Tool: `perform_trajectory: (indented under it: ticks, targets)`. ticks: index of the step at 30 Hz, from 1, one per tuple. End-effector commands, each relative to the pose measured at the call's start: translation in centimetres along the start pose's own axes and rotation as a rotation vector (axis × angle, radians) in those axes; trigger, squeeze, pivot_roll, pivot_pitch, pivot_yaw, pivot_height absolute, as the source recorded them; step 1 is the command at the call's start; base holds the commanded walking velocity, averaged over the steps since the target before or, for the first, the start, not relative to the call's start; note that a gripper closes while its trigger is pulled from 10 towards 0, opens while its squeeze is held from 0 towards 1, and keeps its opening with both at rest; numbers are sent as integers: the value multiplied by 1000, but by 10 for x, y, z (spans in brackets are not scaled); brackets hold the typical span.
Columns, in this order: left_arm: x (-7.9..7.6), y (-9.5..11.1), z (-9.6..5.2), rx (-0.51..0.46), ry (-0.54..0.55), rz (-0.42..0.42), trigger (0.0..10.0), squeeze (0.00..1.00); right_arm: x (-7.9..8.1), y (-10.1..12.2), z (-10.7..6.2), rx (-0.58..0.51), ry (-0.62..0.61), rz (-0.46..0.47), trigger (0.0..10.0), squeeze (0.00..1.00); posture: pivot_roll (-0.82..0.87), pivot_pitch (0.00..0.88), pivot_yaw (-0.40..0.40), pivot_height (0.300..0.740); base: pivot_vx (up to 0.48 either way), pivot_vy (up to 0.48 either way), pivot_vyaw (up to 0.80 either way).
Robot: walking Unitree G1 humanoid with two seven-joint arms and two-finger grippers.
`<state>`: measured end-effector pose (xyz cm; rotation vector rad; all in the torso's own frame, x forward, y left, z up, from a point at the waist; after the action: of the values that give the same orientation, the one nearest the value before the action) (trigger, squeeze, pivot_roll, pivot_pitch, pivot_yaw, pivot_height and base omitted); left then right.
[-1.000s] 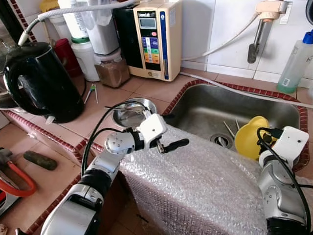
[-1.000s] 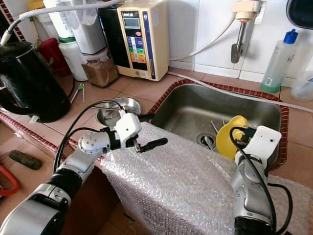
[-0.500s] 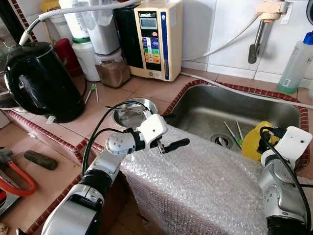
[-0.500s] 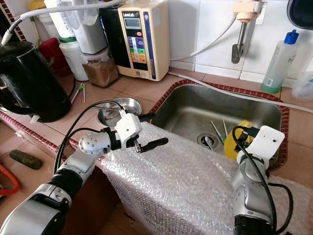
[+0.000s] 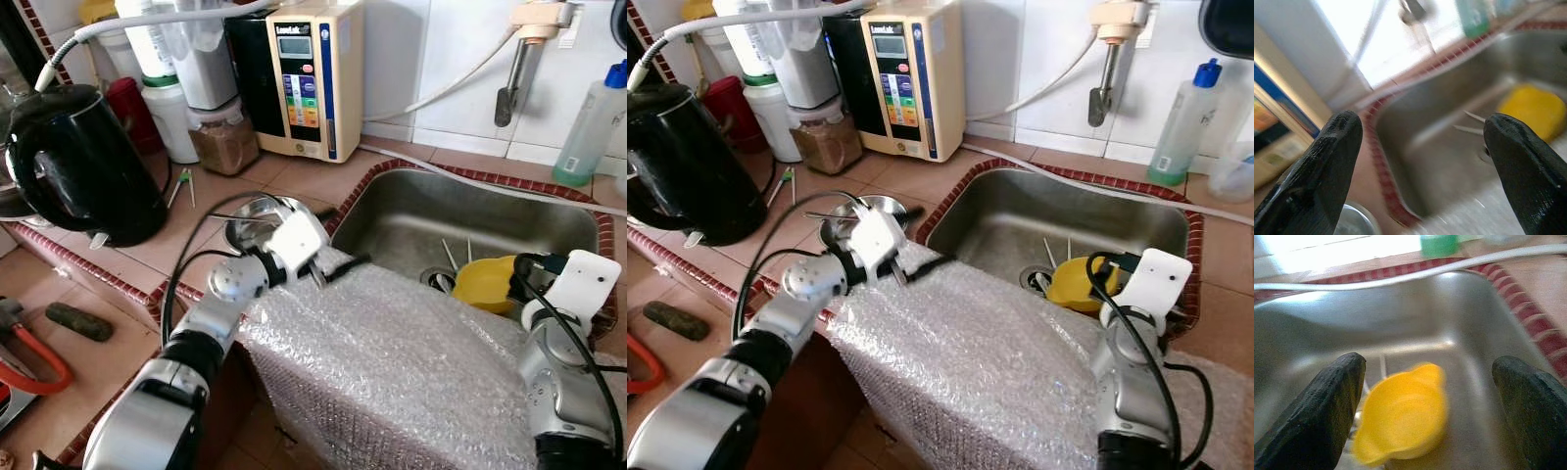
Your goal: Kitchen organization
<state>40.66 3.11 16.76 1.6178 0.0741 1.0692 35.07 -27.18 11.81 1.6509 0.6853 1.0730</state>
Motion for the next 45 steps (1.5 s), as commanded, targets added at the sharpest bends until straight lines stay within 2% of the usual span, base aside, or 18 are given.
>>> perform_trajectory:
  ticks: [1, 3, 4, 7, 13, 15, 17, 20, 23, 26, 30, 32, 33, 36, 37, 40, 43, 45]
  targets:
    - [23, -9, -6, 53, 118, -35, 10000, 1000, 23, 5, -8, -27, 107, -8, 10000, 1000, -40, 0, 134, 740, 0, 0, 0]
    - [49, -14, -10, 93, 261, -80, 10000, 1000, 45, 1, -21, -37, 211, -60, 10000, 1000, -42, 0, 135, 740, 0, 0, 0]
    - [49, -14, -10, 93, 261, -80, 10000, 1000, 45, 1, -21, -37, 211, -60, 10000, 1000, -42, 0, 135, 740, 0, 0, 0]
    - [71, -26, -19, 166, 393, -122, 10000, 1000, 64, -9, -35, -21, 311, -102, 10000, 1000, -45, 0, 136, 740, 0, 0, 0]
    - [88, -51, -36, 317, 507, -148, 10000, 1000, 83, -20, -53, 3, 433, -156, 10000, 1000, -47, 0, 137, 740, 0, 0, 0]
    - [93, -68, -50, 420, 562, -153, 10000, 1000, 92, -24, -63, 13, 500, -197, 10000, 1000, -48, 0, 139, 740, 0, 0, 0]
    - [93, -71, -53, 442, 571, -157, 10000, 1000, 95, -25, -66, 13, 516, -208, 10000, 1000, -48, 0, 139, 740, 0, 0, 0]
    - [92, -93, -70, 565, 613, -198, 10000, 1000, 104, -31, -75, 23, 567, -227, 10000, 1000, -50, 0, 140, 740, 0, 0, 0]
    - [92, -98, -76, 589, 642, -225, 10000, 1000, 106, -32, -77, 25, 577, -231, 10000, 1000, -51, 0, 140, 740, 0, 0, 0]
    - [93, -106, -85, 621, 708, -303, 10000, 1000, 110, -34, -81, 31, 597, -239, 10000, 1000, -53, 0, 140, 740, 0, 0, 0]
    - [90, -117, -95, 665, 795, -426, 10000, 1000, 128, -40, -104, 65, 726, -227, 10000, 1000, -56, 0, 136, 740, 0, 0, 0]
    - [89, -119, -96, 672, 803, -441, 10000, 1000, 130, -40, -107, 70, 746, -226, 10000, 1000, -59, 0, 135, 740, 0, 0, 0]
    - [84, -122, -97, 675, 820, -500, 10000, 1000, 133, -43, -120, 86, 796, -253, 10000, 1000, -71, 0, 133, 740, 0, 0, 0]
    - [83, -123, -97, 676, 824, -515, 10000, 1000, 133, -44, -123, 90, 808, -261, 10000, 1000, -71, 0, 133, 740, 0, 0, 0]
    - [80, -124, -98, 676, 834, -556, 10000, 0, 133, -45, -128, 97, 814, -262, 10000, 1000, -78, 0, 130, 740, 0, 0, 0]
    - [73, -125, -93, 640, 853, -687, 10000, 0, 129, -47, -139, 119, 824, -258, 10000, 1000, -93, 0, 125, 740, 0, 0, 0]
    - [71, -125, -91, 628, 857, -720, 10000, 0, 129, -48, -143, 126, 831, -253, 10000, 1000, -99, 0, 125, 740, 0, 0, 0]
    - [63, -123, -82, 603, 857, -824, 10000, 0, 130, -49, -156, 144, 866, -242, 10000, 1000, -119, 0, 125, 740, 0, 0, 0]
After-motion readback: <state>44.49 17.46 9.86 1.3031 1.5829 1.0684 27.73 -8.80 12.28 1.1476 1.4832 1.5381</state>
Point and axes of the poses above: a point about 5 cm out from each wrist's last joint towards the gripper, its own z axis pointing out of the wrist towards the gripper, its own y axis along the axis of the wrist's last joint, x = y × z, the point moved 6 cm from there along z, pointing out of the wrist towards the gripper, and after that the axes turned 13 degrees about z, right-handed, at the moved point
